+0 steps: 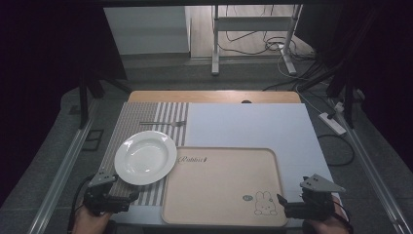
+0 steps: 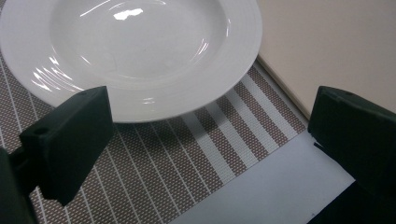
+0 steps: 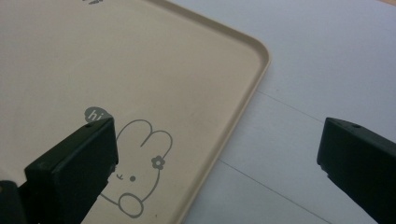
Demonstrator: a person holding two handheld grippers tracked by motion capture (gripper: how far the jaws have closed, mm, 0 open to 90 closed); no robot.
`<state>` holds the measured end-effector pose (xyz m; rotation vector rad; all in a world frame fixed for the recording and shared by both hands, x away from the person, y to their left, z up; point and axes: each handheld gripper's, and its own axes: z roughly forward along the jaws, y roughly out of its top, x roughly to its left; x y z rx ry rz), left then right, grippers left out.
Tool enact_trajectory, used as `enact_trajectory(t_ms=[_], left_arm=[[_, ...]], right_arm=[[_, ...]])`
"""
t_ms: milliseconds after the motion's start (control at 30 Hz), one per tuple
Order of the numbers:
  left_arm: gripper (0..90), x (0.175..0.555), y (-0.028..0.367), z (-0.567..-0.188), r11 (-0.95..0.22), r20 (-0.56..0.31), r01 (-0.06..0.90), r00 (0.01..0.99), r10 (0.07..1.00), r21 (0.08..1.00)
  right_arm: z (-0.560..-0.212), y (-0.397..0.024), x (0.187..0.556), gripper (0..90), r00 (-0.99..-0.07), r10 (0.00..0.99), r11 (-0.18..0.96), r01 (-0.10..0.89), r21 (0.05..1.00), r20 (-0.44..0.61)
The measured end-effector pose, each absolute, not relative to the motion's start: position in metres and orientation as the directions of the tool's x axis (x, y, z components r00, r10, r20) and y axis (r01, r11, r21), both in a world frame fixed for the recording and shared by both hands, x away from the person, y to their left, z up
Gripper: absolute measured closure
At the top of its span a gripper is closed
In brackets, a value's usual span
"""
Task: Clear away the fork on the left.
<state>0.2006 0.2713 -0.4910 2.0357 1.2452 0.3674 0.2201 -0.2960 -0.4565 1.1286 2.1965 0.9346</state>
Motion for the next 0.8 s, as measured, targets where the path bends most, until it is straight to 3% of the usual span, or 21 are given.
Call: enact_trajectory(t_ms=[800], left_arm=[[0.8,0.2028,0.2730,-0.4920,-0.268,-0.143,0.677,0.486,0.862,0.685]], right_arm=[[-0.4568,-0.2949,0.2202,0.0,-0.546,0.830,0.434,0.498,0.751,-0.118]])
